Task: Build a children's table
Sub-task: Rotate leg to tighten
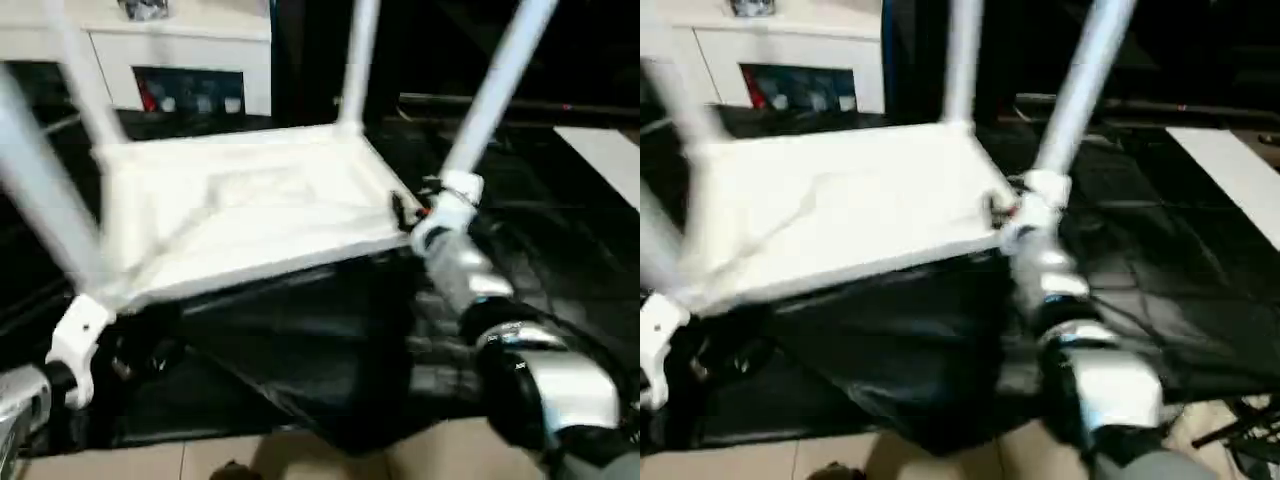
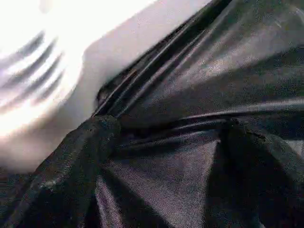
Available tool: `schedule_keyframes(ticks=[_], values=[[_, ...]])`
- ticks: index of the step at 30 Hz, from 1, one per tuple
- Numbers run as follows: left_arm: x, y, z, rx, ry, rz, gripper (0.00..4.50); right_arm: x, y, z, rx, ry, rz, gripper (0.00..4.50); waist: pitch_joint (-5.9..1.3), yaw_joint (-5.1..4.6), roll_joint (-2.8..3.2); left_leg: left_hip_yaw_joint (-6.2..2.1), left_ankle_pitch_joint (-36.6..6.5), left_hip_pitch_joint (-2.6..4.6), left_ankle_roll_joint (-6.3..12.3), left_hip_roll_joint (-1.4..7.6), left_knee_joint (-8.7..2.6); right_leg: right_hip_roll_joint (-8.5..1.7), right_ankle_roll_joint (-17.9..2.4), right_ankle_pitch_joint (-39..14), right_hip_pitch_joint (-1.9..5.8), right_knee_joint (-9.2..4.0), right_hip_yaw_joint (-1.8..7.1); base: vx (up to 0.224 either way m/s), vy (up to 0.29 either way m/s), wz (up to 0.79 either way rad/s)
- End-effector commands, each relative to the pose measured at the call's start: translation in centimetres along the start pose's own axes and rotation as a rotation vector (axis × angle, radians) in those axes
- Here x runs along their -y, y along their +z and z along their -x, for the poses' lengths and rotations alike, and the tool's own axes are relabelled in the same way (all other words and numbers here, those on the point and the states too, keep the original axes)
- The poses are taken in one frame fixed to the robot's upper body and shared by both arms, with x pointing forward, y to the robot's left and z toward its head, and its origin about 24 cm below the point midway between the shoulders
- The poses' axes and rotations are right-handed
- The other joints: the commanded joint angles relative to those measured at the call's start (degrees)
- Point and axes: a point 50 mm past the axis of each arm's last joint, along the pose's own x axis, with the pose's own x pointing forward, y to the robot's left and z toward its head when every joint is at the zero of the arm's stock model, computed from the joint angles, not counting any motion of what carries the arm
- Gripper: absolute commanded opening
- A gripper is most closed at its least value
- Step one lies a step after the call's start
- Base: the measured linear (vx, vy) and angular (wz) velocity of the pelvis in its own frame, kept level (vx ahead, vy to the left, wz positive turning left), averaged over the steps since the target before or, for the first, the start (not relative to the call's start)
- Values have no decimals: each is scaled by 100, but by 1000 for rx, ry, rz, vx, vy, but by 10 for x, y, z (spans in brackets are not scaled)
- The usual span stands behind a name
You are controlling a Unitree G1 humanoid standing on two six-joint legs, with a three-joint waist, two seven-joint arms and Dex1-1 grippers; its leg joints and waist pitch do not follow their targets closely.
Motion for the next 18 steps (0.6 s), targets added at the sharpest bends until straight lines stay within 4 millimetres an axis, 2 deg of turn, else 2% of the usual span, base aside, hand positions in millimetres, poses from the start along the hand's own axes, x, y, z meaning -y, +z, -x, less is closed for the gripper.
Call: schedule_keyframes(ticks=[1,3,6,8,9,10,11,12,13,14,15,16,17,18], values=[[-16,-26,15,-128,75,45,450,11,15,1,60,23,37,370,-316,-15,157,-174,-2282,183,-311,273,-387,-411,-784,-1747,114,-507,305,0,0,0],[-22,-27,18,-120,81,38,450,10,13,2,56,65,66,370,-297,-55,129,-196,-2266,137,-287,273,-402,-422,-777,-1949,149,-512,296,0,0,0],[-34,-27,25,-87,91,23,450,8,8,5,48,151,125,370,-283,-149,135,-264,-2384,91,-296,258,-423,-458,-666,-2584,199,-570,266,-3,-2,-7],[-42,-18,33,8,91,52,450,5,3,8,41,237,141,370,-284,-157,142,-278,-2398,93,-294,258,-425,-460,-667,-2652,201,-578,258,-10,-4,-22],[-45,-10,38,68,92,64,450,2,-1,10,35,286,156,370,-296,-167,156,-291,-2359,98,-273,266,-423,-460,-763,-2516,197,-570,259,0,0,0],[-45,-7,40,89,93,66,450,2,-2,11,31,302,166,370,-296,-167,156,-291,-2359,98,-273,266,-423,-460,-763,-2516,197,-570,259,0,0,0],[-38,3,38,130,89,62,450,1,-5,14,27,337,191,370,-298,-162,196,-301,-2387,117,-286,289,-430,-445,-881,-2290,185,-538,257,0,0,0],[-30,11,38,161,85,56,450,1,-8,16,21,365,211,370,-289,-158,200,-281,-2480,165,-242,308,-422,-412,-1076,-1994,139,-518,261,0,0,0],[-25,16,41,179,85,52,450,1,-10,19,14,388,224,370,-289,-154,193,-273,-2544,187,-238,325,-416,-413,-1140,-1927,132,-516,266,0,0,0],[-24,18,43,185,85,49,450,1,-11,20,12,397,228,370,-280,-148,210,-267,-2558,199,-226,315,-407,-409,-1181,-1915,119,-522,268,0,0,0],[-22,28,50,209,88,40,450,3,-14,23,4,422,242,370,-278,-125,235,-262,-2541,181,-198,316,-413,-401,-1214,-1847,141,-513,267,0,0,0],[-21,34,55,221,90,35,450,5,-15,25,0,434,250,370,-282,-119,207,-245,-2474,179,-156,311,-409,-373,-1237,-1697,151,-495,267,0,0,0],[-21,36,56,226,91,31,450,5,-16,26,-2,438,255,370,-276,-115,212,-247,-2448,180,-128,300,-415,-367,-1222,-1717,153,-511,263,0,0,0],[-19,52,60,246,91,12,450,10,-19,30,-22,448,285,370,-280,-109,264,-235,-2529,226,-174,296,-402,-336,-1207,-1735,129,-502,261,0,0,0]])
